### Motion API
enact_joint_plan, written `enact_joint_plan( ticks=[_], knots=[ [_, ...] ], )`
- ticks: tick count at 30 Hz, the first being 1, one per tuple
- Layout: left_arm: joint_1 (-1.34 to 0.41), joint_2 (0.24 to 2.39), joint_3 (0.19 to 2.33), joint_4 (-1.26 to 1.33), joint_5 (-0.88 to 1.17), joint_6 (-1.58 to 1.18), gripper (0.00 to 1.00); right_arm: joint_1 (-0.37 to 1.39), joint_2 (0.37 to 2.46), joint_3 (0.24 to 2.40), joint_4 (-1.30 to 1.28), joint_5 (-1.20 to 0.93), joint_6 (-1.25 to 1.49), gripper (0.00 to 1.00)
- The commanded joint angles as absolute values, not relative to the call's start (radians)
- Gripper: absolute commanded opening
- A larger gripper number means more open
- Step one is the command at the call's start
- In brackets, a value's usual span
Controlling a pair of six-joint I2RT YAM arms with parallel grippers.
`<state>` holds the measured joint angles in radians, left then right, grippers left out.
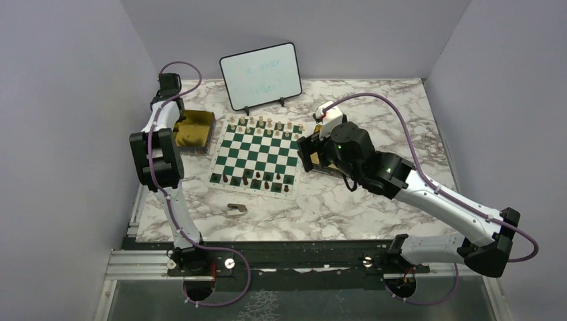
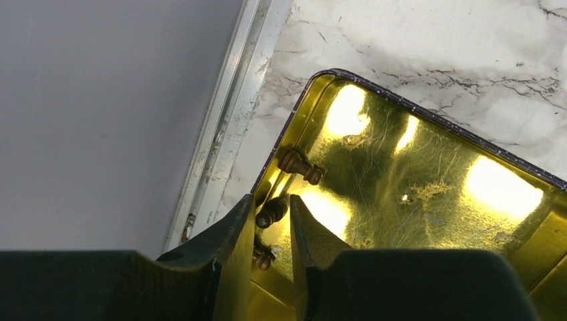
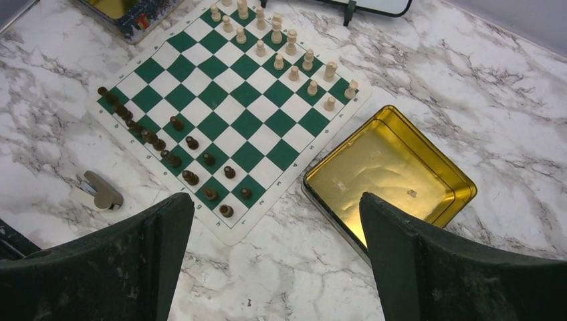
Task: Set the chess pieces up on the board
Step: Pick up the chess piece from the storage box.
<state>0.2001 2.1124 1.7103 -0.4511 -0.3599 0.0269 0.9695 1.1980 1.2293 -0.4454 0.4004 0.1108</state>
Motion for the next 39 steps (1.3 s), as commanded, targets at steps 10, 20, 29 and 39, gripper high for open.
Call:
enact_joint_plan(
  ticks=[10,20,29,39],
  knots=[
    [0.243,2.102,1.662,-0.480,-0.269,-0.040,0.26,0.973,1.204,1.266,-0.425,0.415,0.122,1.00],
    [0.256,2.127,1.675,-0.477,-0.235,-0.057,0.26,0.973,1.207,1.267,-0.426,0.406,0.137,1.00],
    [0.256,2.128,1.662,-0.463,-0.212,-0.060,0.26,0.972,1.213,1.268,-0.422,0.402,0.136,1.00],
    [0.256,2.105,1.630,-0.491,-0.247,-0.091,0.26,0.973,1.204,1.252,-0.410,0.395,0.138,1.00]
  ],
)
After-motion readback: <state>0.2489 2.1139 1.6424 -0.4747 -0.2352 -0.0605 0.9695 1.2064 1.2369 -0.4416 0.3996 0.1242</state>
